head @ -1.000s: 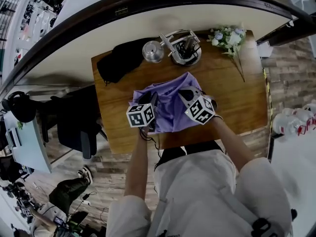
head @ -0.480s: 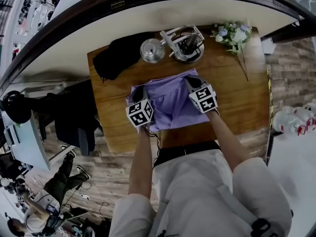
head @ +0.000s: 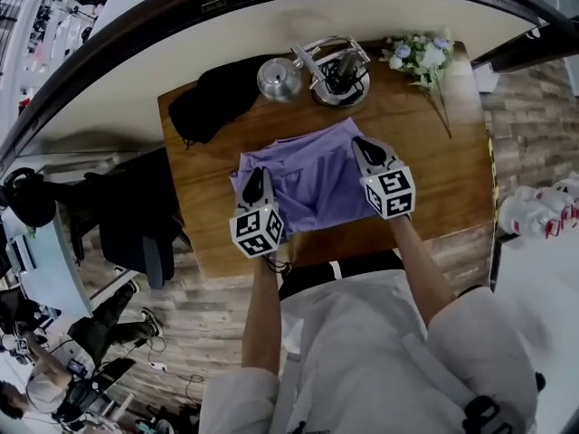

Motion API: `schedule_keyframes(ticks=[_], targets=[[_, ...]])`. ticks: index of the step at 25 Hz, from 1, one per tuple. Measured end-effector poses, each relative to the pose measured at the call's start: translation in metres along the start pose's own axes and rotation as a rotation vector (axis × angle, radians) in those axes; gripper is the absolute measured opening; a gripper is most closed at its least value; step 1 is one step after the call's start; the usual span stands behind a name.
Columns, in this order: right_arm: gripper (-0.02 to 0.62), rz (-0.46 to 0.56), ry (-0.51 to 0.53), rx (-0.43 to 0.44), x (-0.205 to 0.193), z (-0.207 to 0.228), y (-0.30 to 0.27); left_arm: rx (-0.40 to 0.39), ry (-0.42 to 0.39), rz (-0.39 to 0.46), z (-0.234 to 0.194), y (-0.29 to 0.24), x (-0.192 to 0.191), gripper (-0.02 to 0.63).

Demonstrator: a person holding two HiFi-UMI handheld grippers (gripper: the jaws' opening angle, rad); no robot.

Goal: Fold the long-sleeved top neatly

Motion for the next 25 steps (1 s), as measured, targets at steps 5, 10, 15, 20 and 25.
schedule_keyframes(ticks=[5,10,15,20,25], targets=[[0.056,-0.071,-0.198,-0.082,-0.063,0.016,0.042,-0.027,-0.038,-0.053,0.034,0.021,-0.027,0.063],[0.151,-0.086,-0.382,-0.085,-0.102,0.018,0.065,-0.075,-0.01,-0.142,0.058,0.018,-0.041,0.051],[0.209,-0.001,-0.69,-0.02,-0.116,0.013,0.075,-0.119,-0.021,-0.257,0.06,-0.007,-0.058,0.023],[0.23,-0.089,-0.697,-0.002,-0.125,0.0,0.069,-0.077,-0.043,-0.331,0.058,-0.024,-0.071,0.023],[0.266,-0.126,-0.738,-0.004,-0.134,-0.006,0.076,-0.088,-0.027,-0.346,0.059,-0.026,-0.069,0.023]])
Point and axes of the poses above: the fingertips, and each gripper's own axes: y backward along the fingers, z to its right, x out of its top, the point moved 9 cm from there along y, backward along the fingers, and after that the axes turned 7 degrees about -z, right-handed, at the moved point
